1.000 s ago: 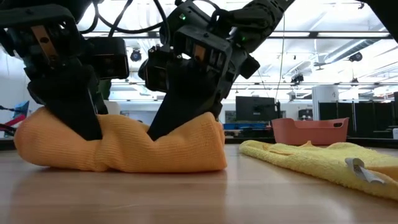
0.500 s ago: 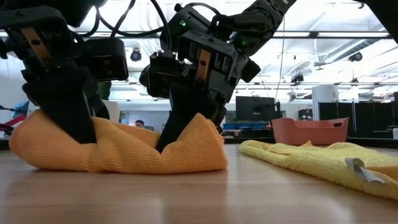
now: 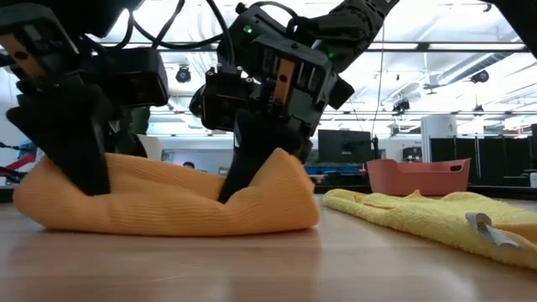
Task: Roll microfiber towels into tight, uniform cylinder then place into a basket
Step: Roll the orange towel, then put the orange towel into the orange bin
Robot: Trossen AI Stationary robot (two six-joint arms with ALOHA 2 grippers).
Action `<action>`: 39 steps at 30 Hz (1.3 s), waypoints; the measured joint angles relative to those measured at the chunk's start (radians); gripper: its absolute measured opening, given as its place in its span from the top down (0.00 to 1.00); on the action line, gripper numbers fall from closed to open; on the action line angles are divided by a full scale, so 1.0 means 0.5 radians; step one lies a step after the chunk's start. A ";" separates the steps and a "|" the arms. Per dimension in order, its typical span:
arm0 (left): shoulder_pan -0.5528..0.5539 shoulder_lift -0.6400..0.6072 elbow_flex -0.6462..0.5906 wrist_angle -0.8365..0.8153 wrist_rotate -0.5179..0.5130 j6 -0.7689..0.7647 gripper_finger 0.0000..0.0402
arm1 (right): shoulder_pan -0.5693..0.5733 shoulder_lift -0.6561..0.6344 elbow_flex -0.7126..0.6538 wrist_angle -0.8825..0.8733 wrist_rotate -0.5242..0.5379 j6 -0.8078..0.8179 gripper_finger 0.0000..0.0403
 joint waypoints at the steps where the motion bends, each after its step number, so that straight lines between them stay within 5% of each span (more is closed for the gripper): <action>1: 0.000 -0.009 0.000 -0.018 0.009 -0.001 0.79 | -0.001 -0.008 0.000 -0.018 -0.002 -0.002 0.96; 11: 0.000 -0.292 -0.002 -0.547 0.009 0.000 0.58 | -0.016 -0.027 0.132 -0.553 -0.002 -0.291 0.96; 30: 0.002 -0.704 0.000 -0.879 -0.178 -0.020 0.57 | -0.395 -0.227 0.369 -1.275 0.040 -0.505 0.96; 39: 0.002 -0.802 0.000 -0.955 -0.281 -0.020 0.57 | -0.753 -0.503 0.336 -1.608 0.264 -0.746 0.96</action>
